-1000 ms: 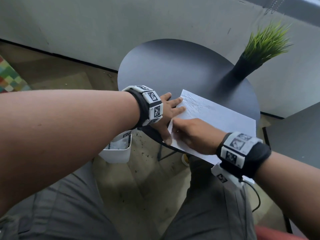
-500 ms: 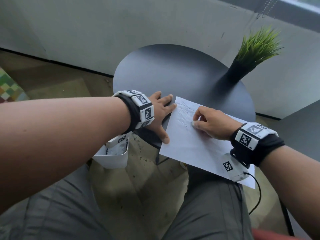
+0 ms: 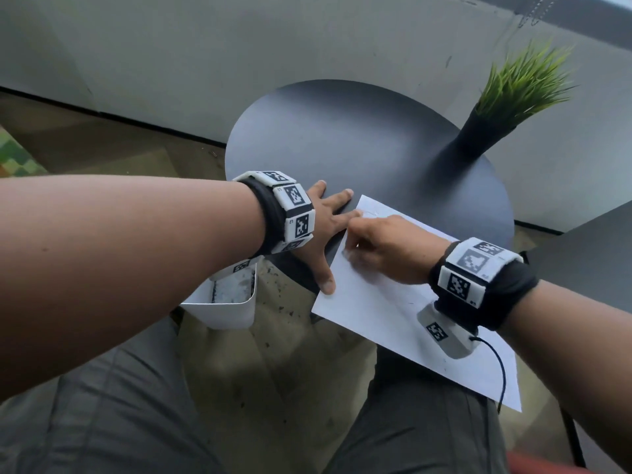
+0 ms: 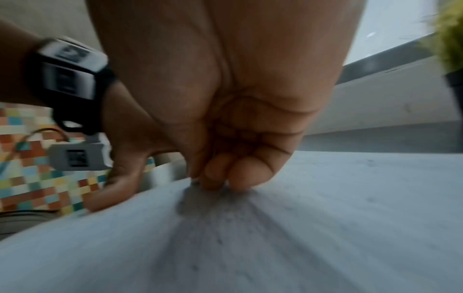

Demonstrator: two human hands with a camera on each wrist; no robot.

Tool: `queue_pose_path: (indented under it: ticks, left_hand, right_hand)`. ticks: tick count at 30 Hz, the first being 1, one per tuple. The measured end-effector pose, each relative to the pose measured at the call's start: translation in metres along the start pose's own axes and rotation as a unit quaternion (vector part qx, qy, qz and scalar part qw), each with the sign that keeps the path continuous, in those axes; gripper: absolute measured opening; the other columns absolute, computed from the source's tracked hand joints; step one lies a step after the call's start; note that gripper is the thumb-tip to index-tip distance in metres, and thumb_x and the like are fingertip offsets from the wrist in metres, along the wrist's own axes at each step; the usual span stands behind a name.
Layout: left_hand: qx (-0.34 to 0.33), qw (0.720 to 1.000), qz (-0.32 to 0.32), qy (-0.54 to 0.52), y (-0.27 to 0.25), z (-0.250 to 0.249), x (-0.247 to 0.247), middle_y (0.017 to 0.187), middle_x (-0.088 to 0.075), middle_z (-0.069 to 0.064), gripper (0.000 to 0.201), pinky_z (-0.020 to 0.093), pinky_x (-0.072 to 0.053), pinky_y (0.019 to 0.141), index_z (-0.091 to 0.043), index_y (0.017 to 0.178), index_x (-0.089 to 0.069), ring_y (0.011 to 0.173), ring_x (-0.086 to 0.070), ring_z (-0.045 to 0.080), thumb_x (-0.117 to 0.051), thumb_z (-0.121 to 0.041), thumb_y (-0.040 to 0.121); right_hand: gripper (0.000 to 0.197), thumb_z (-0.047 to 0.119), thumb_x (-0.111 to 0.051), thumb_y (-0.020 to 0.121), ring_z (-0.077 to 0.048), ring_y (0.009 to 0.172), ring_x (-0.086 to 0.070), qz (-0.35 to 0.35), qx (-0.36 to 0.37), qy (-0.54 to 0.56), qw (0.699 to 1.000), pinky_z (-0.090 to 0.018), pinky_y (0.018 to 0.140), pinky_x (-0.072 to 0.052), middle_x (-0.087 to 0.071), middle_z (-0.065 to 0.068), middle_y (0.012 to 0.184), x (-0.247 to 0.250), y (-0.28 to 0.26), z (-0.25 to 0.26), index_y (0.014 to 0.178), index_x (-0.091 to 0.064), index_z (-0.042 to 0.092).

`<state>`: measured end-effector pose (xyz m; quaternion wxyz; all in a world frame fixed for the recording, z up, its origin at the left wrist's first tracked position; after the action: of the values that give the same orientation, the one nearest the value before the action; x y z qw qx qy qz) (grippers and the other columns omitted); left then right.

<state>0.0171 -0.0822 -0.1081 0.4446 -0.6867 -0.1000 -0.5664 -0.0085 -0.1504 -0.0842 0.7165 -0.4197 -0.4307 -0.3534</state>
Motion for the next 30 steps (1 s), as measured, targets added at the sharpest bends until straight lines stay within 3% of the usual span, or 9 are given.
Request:
queue_pose_path:
  ticks: [6, 8, 11, 14, 16, 18, 21, 26, 30]
  left_hand:
    - [0.0, 1.0, -0.003, 0.02, 0.005, 0.002, -0.002, 0.165, 0.018, 0.0, 0.14, 0.065, -0.028, 0.108, -0.042, 0.154, 0.014, 0.148, 0.002, 0.043, -0.065, -0.091, 0.05]
    - [-0.003, 1.0, 0.0, 0.015, 0.007, 0.002, -0.003, 0.165, 0.018, 0.0, 0.14, 0.067, -0.027, 0.107, -0.045, 0.153, 0.012, 0.148, 0.004, 0.044, -0.066, -0.092, 0.047]
    - [-0.01, 1.0, 0.004, 0.002, 0.009, 0.003, -0.005, 0.165, 0.02, 0.0, 0.132, 0.069, -0.027, 0.107, -0.055, 0.15, 0.003, 0.149, 0.008, 0.046, -0.067, -0.092, 0.044]
    - [-0.004, 1.0, 0.004, 0.012, 0.01, 0.002, -0.004, 0.165, 0.019, 0.001, 0.139, 0.068, -0.025, 0.108, -0.052, 0.15, 0.013, 0.148, 0.005, 0.047, -0.066, -0.093, 0.043]
    - [0.001, 1.0, 0.004, 0.021, 0.011, 0.002, -0.004, 0.165, 0.019, 0.001, 0.143, 0.068, -0.026, 0.107, -0.048, 0.151, 0.017, 0.147, 0.002, 0.047, -0.065, -0.093, 0.043]
    - [-0.002, 1.0, 0.002, 0.015, 0.011, 0.001, -0.003, 0.165, 0.018, 0.001, 0.142, 0.068, -0.027, 0.107, -0.049, 0.151, 0.013, 0.148, 0.003, 0.047, -0.067, -0.092, 0.043]
    - [-0.008, 1.0, -0.003, 0.001, 0.01, 0.0, -0.002, 0.165, 0.019, 0.003, 0.138, 0.069, -0.028, 0.106, -0.053, 0.15, 0.007, 0.148, 0.007, 0.048, -0.072, -0.088, 0.043]
    - [0.009, 1.0, 0.004, 0.019, 0.011, 0.001, -0.002, 0.165, 0.018, 0.002, 0.147, 0.067, -0.025, 0.108, -0.047, 0.152, 0.016, 0.147, 0.001, 0.049, -0.068, -0.092, 0.039]
    - [0.004, 1.0, 0.009, 0.015, 0.011, 0.0, -0.001, 0.164, 0.021, 0.005, 0.146, 0.07, -0.022, 0.109, -0.048, 0.152, 0.015, 0.148, 0.005, 0.051, -0.071, -0.09, 0.041]
  right_hand:
    - [0.015, 0.032, -0.057, 0.089, -0.024, 0.088, -0.058, -0.088, -0.179, 0.046, 0.979, -0.031, 0.07, -0.042, -0.063, 0.0, 0.09, 0.026, 0.01, -0.054, 0.09, -0.057, 0.017]
    - [0.006, 0.028, -0.054, 0.09, -0.024, 0.084, -0.056, -0.085, -0.138, 0.045, 0.986, -0.03, 0.068, -0.039, -0.06, 0.001, 0.086, 0.02, 0.01, -0.034, 0.085, -0.055, 0.023]
    - [0.029, 0.02, -0.056, 0.086, -0.017, 0.077, -0.057, 0.004, -0.035, 0.051, 0.998, -0.028, 0.066, -0.041, -0.06, 0.009, 0.08, -0.001, 0.003, 0.008, 0.074, -0.049, 0.045]
    - [0.007, 0.028, -0.061, 0.086, -0.021, 0.087, -0.059, -0.016, -0.106, 0.044, 0.993, -0.028, 0.069, -0.041, -0.061, 0.005, 0.085, 0.016, 0.01, -0.026, 0.082, -0.056, 0.029]
    - [0.012, 0.03, -0.058, 0.088, -0.023, 0.088, -0.058, -0.068, -0.183, 0.051, 0.98, -0.029, 0.068, -0.039, -0.06, 0.003, 0.085, 0.024, 0.009, -0.055, 0.085, -0.055, 0.019]
    - [0.005, 0.026, -0.053, 0.088, -0.024, 0.089, -0.058, -0.091, -0.136, 0.039, 0.986, -0.03, 0.07, -0.039, -0.059, 0.003, 0.089, 0.019, 0.008, -0.036, 0.089, -0.054, 0.02]
    - [0.02, 0.015, -0.054, 0.086, -0.016, 0.09, -0.055, 0.001, 0.016, 0.057, 0.998, -0.027, 0.076, -0.042, -0.061, 0.005, 0.095, -0.007, -0.001, 0.015, 0.101, -0.057, 0.027]
    - [0.009, 0.029, -0.054, 0.089, -0.024, 0.085, -0.058, -0.081, -0.157, 0.046, 0.983, -0.032, 0.068, -0.043, -0.062, 0.001, 0.086, 0.02, 0.0, -0.048, 0.089, -0.054, 0.02]
    - [0.009, 0.019, -0.052, 0.091, -0.023, 0.078, -0.054, -0.024, 0.018, 0.031, 0.999, -0.031, 0.069, -0.04, -0.055, 0.005, 0.086, -0.006, -0.012, 0.023, 0.096, -0.051, 0.027]
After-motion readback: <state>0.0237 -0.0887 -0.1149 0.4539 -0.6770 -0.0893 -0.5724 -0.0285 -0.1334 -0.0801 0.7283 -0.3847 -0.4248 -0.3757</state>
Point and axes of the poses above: each hand's wrist, its own y-axis towards the middle knuckle, its own x-axis out of the back of the hand, z = x × y, the point moved 10 cm from there along y, towards the middle knuckle
